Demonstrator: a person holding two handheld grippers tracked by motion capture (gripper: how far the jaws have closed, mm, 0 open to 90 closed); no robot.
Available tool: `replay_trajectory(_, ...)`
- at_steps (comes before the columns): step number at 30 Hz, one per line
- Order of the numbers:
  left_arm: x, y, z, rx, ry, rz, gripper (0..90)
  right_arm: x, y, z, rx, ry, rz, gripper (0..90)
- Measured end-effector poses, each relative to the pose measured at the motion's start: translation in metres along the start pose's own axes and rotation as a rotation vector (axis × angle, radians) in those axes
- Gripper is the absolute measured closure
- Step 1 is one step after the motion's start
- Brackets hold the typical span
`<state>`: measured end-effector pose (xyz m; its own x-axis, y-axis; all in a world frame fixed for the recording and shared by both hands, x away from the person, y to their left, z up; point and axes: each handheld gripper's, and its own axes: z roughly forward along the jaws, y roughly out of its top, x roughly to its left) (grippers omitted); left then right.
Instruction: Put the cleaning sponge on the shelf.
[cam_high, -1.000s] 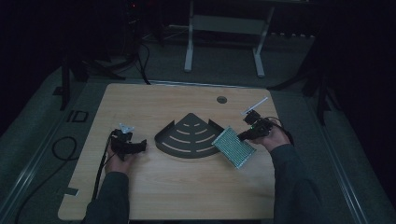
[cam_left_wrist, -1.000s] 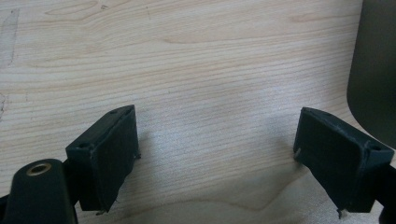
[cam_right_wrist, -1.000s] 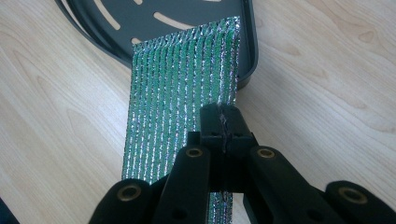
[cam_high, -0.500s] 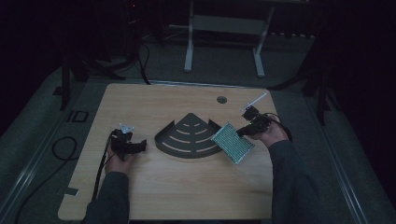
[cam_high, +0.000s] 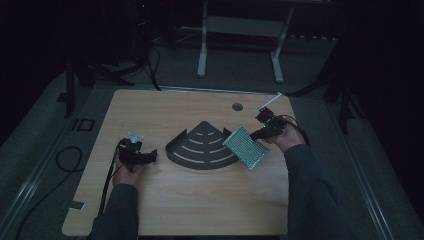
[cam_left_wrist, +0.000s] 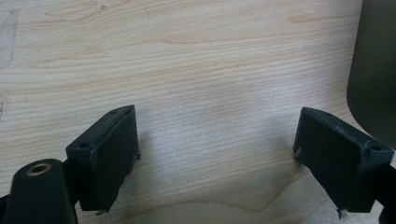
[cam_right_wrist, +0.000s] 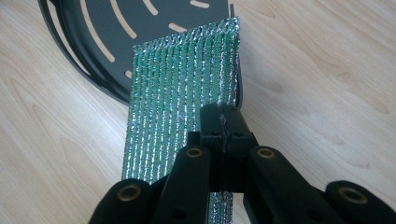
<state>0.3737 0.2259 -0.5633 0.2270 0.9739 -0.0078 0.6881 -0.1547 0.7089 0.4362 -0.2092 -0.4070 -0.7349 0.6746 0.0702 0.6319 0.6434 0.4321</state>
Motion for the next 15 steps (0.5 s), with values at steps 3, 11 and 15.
replay_trajectory(3,-0.0001,0.0,0.0,0.0,0.0,-0.001,14.2,-0.0003,0.0035,-0.0012,-0.002,-0.001,0.001,89.4)
replay_trajectory(11,-0.0001,0.0,0.0,0.0,0.0,-0.001,14.2,-0.0029,0.0086,-0.0023,-0.02,-0.002,0.002,89.4)
replay_trajectory(15,-0.0001,0.0,0.0001,0.001,0.0,-0.001,14.2,-0.0048,0.0105,-0.0002,-0.028,-0.004,0.009,89.4)
